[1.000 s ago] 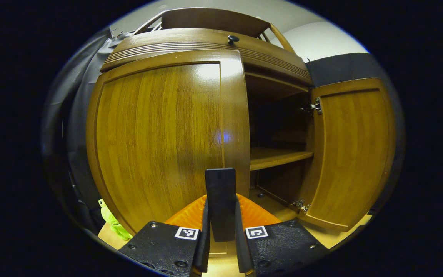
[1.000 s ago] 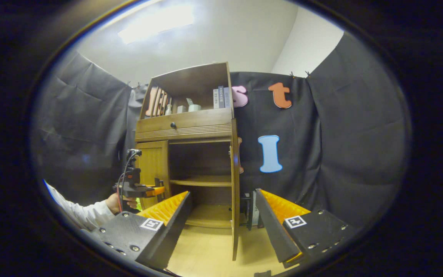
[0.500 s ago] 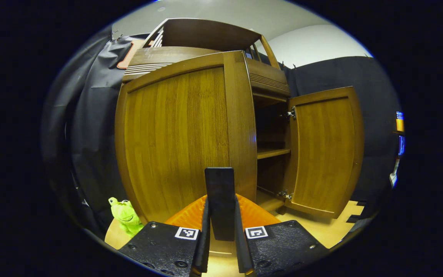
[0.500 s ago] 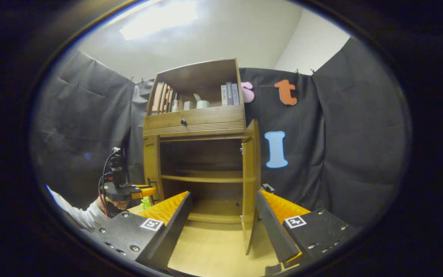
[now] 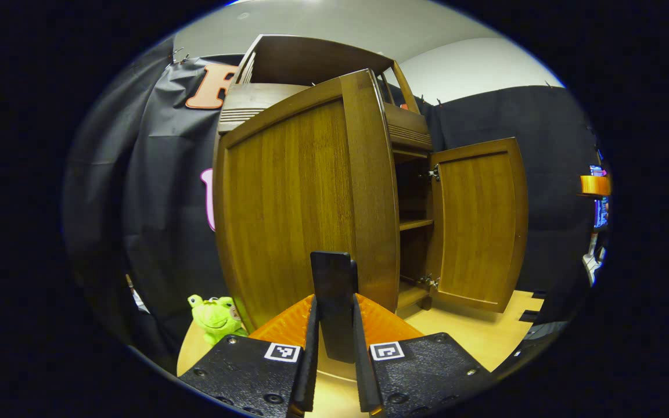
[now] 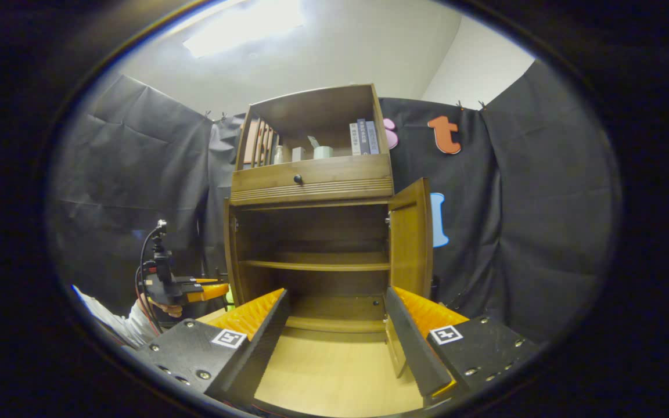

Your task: Open the right door of the double-door shoe cabinet with the right hand, and open the left door with the left hand.

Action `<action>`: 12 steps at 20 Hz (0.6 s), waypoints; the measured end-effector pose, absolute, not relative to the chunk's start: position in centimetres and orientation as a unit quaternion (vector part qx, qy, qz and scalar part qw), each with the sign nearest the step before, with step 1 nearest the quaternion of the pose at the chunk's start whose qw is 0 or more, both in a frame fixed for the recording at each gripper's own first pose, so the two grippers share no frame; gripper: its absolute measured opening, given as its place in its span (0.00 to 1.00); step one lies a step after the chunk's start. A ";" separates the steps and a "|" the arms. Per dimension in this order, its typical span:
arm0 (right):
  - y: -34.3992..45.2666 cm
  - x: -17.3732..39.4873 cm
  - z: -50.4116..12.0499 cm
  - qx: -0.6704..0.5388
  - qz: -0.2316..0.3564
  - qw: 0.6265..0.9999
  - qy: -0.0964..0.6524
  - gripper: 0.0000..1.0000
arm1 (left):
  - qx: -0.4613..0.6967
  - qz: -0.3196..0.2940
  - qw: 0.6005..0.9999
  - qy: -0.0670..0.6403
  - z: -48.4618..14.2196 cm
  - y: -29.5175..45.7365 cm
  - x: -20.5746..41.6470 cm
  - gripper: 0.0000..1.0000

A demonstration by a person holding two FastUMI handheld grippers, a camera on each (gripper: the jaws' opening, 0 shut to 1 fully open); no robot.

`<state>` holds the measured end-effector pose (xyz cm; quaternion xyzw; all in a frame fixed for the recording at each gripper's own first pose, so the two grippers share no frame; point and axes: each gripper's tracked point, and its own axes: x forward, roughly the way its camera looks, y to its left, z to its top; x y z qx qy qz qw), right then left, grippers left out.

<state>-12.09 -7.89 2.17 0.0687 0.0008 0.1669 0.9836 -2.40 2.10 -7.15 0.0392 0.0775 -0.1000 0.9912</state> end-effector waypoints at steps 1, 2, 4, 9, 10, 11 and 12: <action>-7.7 -11.8 1.9 0.073 0.164 0.984 0.005 0.99 | 0.044 -0.097 0.991 0.076 -6.9 2.4 -2.6 0.30; -7.6 -11.5 1.6 0.078 0.160 0.984 0.008 0.95 | 0.046 -0.094 0.992 0.074 -6.9 3.0 -3.0 0.29; -6.6 -11.3 0.8 0.086 0.166 0.982 0.016 0.99 | 0.050 -0.083 0.993 0.069 -6.7 4.2 -3.7 0.30; -6.4 -10.1 -0.6 0.089 0.155 0.984 0.021 0.95 | 0.065 -0.025 0.995 0.065 -6.4 8.5 -4.0 0.29; -6.4 -9.9 -0.6 0.089 0.153 0.984 0.022 0.95 | 0.063 -0.016 0.996 0.067 -6.2 9.3 -3.9 0.29; -6.1 -9.8 -0.9 0.087 0.152 0.984 0.023 0.94 | 0.059 -0.011 0.996 0.066 -6.1 9.9 -4.1 0.25; -6.1 -9.7 -1.1 0.087 0.152 0.984 0.023 1.00 | 0.056 -0.011 0.996 0.067 -5.9 10.4 -4.2 0.23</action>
